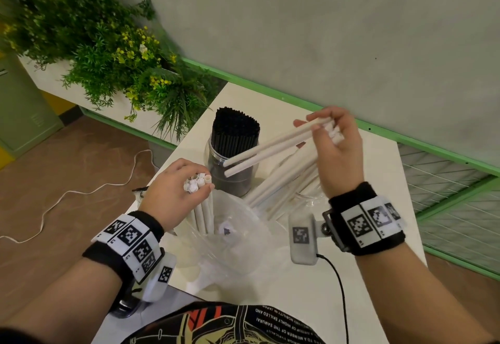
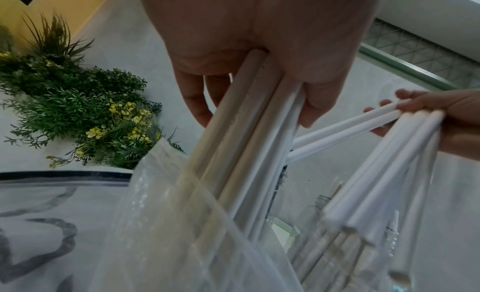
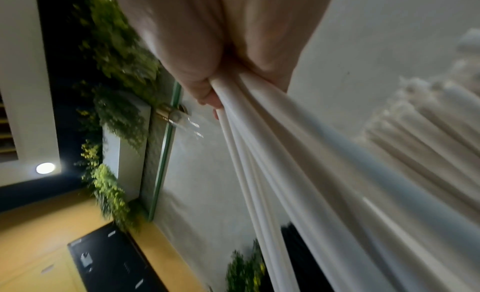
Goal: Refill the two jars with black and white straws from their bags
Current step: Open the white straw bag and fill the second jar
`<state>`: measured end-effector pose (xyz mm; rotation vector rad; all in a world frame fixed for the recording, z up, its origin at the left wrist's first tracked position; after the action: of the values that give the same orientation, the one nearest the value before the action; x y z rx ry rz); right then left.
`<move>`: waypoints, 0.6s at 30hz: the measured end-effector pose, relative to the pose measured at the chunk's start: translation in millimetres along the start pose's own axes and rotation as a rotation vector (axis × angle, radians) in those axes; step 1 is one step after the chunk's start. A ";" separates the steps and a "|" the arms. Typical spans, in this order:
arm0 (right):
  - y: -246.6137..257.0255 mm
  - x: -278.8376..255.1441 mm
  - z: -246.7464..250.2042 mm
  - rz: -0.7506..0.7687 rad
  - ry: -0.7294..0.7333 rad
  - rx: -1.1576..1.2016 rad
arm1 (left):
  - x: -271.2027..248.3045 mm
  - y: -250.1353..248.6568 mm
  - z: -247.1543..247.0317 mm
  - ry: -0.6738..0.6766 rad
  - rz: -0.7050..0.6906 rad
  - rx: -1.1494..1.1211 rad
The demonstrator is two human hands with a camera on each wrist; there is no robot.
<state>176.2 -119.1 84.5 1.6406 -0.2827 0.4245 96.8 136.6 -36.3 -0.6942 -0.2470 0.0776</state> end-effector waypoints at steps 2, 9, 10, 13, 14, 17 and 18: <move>17.6 9.2 19.3 0.071 -0.064 -0.006 | 0.8 -0.6 0.4 -0.001 0.000 0.001; 46.6 15.2 77.2 0.228 -0.309 0.007 | 0.3 -2.5 1.3 0.000 0.003 0.010; 45.6 12.7 81.0 0.235 -0.321 -0.016 | 0.2 -2.6 1.2 0.001 0.000 0.012; 43.1 4.1 86.1 0.255 -0.327 -0.115 | 1.0 -3.9 1.6 0.000 0.001 0.010; 42.6 1.1 86.4 0.260 -0.326 -0.144 | 0.9 -4.2 1.8 -0.001 0.000 0.011; 39.3 -5.7 86.2 0.254 -0.323 -0.202 | 0.4 -5.6 1.9 -0.002 0.003 0.020; 37.5 -6.9 85.7 0.249 -0.323 -0.221 | 0.4 -6.0 1.7 0.000 0.005 0.023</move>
<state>163.3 -208.9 108.6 1.4569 -0.7552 0.3004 96.6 133.1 -31.1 -0.6718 -0.2443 0.0848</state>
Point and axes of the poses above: each hand's wrist, its own x-axis towards the middle knuckle, its own z-axis out of the back of the hand, y = z × x, the point moved 9 cm from there along x, towards the middle knuckle, and after that the axes turned 8 degrees about x, right-handed, at the moved point
